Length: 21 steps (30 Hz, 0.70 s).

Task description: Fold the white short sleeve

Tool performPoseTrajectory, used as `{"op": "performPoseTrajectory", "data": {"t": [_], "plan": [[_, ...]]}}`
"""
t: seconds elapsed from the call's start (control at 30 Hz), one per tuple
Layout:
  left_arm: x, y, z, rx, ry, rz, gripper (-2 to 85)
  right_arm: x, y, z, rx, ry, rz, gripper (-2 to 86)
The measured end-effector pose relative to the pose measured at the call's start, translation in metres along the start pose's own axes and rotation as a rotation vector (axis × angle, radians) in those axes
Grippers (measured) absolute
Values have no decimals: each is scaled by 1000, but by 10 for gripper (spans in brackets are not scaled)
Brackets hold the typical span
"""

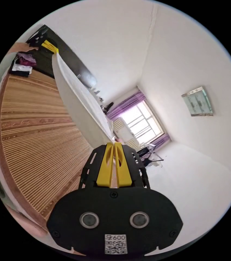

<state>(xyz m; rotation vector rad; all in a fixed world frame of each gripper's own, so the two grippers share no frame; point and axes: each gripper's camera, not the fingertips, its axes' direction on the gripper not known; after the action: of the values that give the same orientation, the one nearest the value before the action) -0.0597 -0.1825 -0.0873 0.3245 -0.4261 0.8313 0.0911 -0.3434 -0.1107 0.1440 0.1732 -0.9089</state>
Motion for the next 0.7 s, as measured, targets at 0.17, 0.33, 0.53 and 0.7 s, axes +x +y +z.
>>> {"op": "performPoseTrajectory", "data": {"t": [0.17, 0.33, 0.53, 0.7], "plan": [[179, 176, 42, -301, 446, 29, 11, -150, 91, 50, -243, -328, 11, -8], [221, 270, -11, -356, 556, 64, 12, -194, 138, 29, -334, -512, 61, -8], [184, 316, -39, -377, 589, -86, 12, -186, 149, 8, -327, -499, 144, -8], [152, 339, -60, -378, 581, -65, 12, -178, 152, -13, -332, -503, 142, -9]]}}
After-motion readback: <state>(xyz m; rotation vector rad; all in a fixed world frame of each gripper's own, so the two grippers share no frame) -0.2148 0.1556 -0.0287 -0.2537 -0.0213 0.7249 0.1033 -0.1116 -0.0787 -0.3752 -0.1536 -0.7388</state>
